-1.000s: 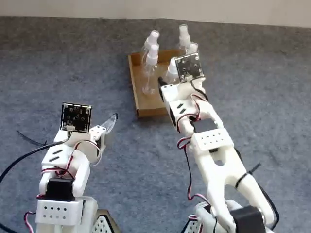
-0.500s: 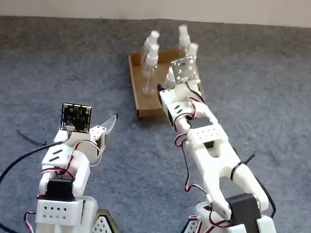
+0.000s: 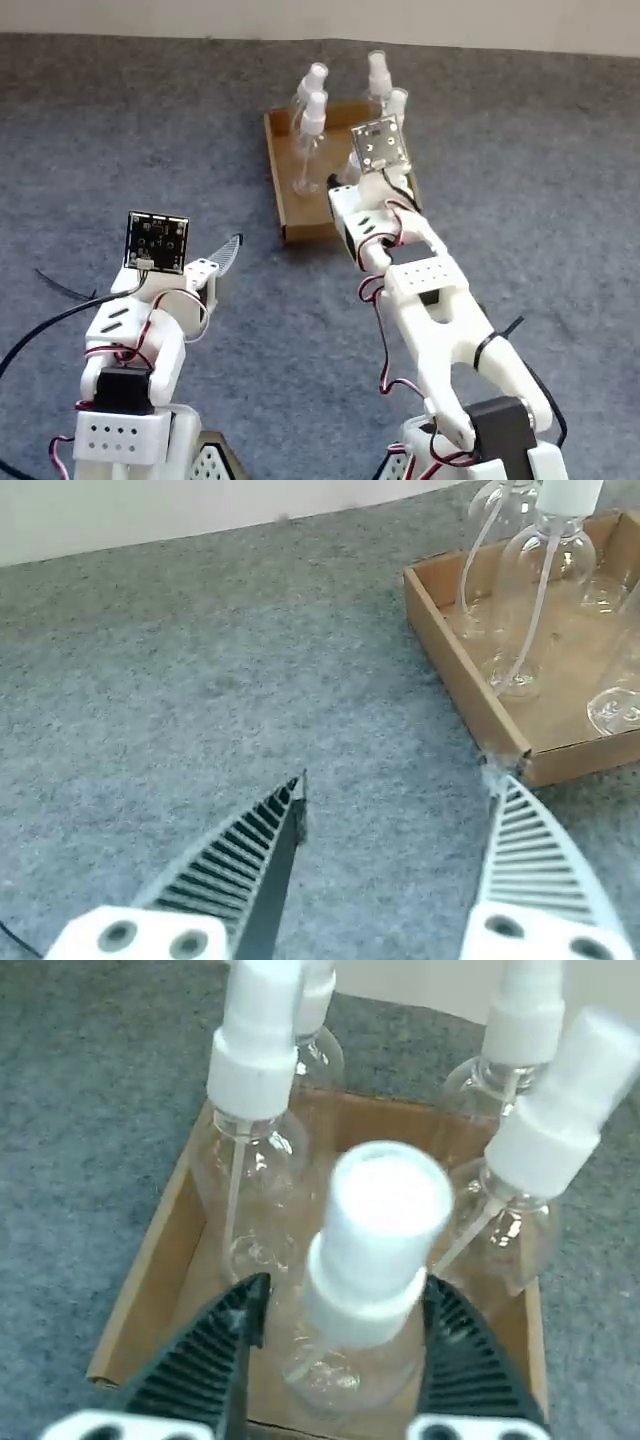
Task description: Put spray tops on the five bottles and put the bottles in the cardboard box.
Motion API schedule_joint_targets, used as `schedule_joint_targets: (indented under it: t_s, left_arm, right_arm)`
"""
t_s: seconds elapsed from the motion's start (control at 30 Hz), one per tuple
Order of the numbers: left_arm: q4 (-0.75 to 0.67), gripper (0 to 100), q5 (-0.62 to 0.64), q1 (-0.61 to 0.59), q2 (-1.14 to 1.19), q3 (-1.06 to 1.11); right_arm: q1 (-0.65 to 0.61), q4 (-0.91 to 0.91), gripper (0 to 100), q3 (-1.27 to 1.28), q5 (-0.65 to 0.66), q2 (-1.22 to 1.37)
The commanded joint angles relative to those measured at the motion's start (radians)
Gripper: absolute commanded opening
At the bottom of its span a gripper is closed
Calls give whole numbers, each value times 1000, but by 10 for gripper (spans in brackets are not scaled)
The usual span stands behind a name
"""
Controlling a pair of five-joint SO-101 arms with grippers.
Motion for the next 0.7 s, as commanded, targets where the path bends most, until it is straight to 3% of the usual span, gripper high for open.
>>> schedule_joint_targets:
  t_s: [0.0,0.4,0.57,0.67]
  left_arm:
    - [-25,263,-5,-7,-12,-8]
    - [-25,263,-6,-7,-12,-8]
    - [-25,263,-6,-7,-12,-8]
    - [-25,263,-6,-7,-12,-8]
  right_arm:
    - [7,-12,173,-25,12,-8]
    - [-21,-10,179,-33,14,-18]
    - [-21,-8,279,-35,14,-18]
    - [-21,38,289,-58,14,-18]
